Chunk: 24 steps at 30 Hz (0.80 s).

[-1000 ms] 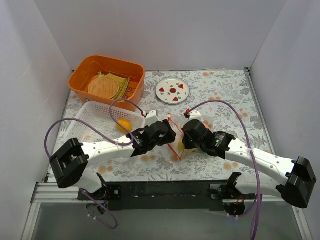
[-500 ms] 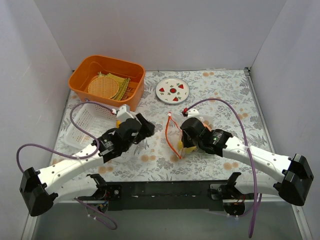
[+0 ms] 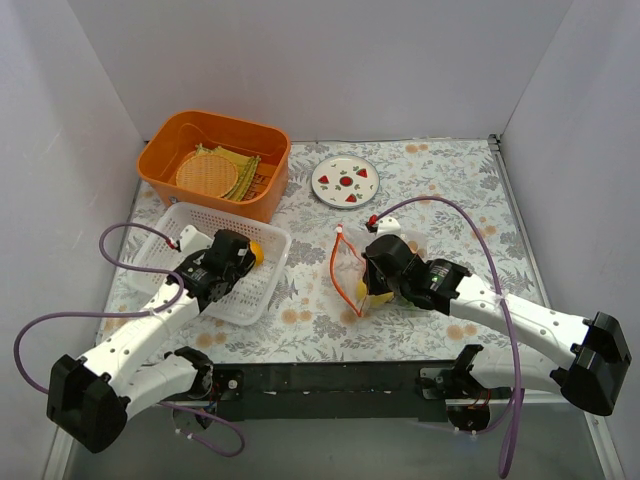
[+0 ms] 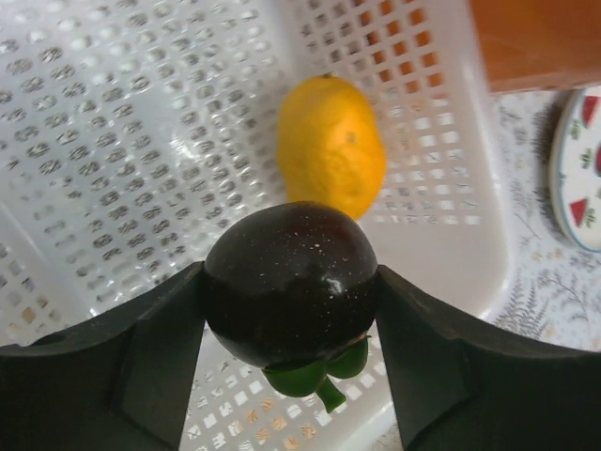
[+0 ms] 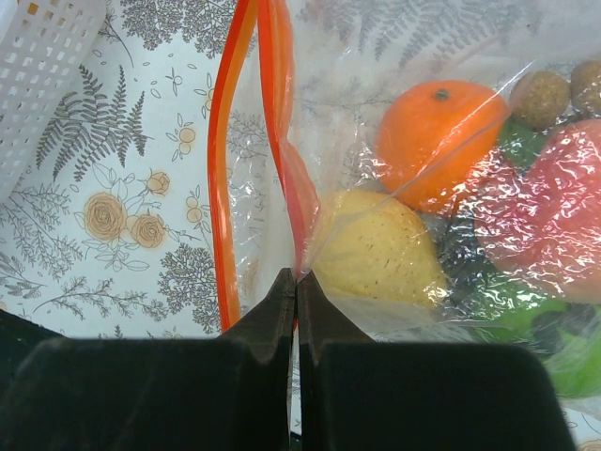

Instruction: Open the zip-top bag and remove the fake food

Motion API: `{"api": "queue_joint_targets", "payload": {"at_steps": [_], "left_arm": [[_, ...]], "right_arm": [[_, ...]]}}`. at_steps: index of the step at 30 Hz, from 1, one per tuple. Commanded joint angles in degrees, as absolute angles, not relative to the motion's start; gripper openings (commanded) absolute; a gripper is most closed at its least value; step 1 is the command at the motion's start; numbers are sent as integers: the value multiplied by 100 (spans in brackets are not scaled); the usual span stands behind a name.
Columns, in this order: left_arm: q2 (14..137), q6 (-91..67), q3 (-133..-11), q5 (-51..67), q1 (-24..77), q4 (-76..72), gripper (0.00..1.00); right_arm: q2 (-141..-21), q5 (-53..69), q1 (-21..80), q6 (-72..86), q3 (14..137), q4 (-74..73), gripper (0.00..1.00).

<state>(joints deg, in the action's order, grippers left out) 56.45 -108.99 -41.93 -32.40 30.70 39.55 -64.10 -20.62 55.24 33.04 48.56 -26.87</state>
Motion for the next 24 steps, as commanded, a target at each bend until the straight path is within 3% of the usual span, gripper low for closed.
{"api": "queue_joint_targets", "payload": {"at_steps": [1, 3, 7, 10, 14, 20, 24], "left_arm": [[5599, -11136, -4078, -3578, 3032, 4123, 81], [5537, -10786, -4113, -3377, 3032, 3930, 91], [5467, -10328, -4280, -3077, 3041, 3639, 92], [5414, -10011, -4412, -2665, 3199, 3350, 83], [5668, -10098, -4675, -2566, 4354, 2857, 72], [7187, -10125, -5238, -2076, 5605, 1654, 58], [8058, -10143, -5423, -1645, 5871, 768, 51]], "right_arm": [[-6267, -2039, 5502, 3234, 4948, -2566, 1], [-6275, -2022, 5502, 3234, 4940, -2575, 1], [-6267, -1951, 5502, 3261, 4975, -2601, 1], [-6223, -1907, 5502, 3296, 4975, -2619, 1], [-6161, -1925, 5511, 3331, 4913, -2628, 1], [-6065, -1855, 5511, 3533, 4755, -2681, 1], [-5802, -1898, 5563, 3674, 4641, -2777, 1]]}}
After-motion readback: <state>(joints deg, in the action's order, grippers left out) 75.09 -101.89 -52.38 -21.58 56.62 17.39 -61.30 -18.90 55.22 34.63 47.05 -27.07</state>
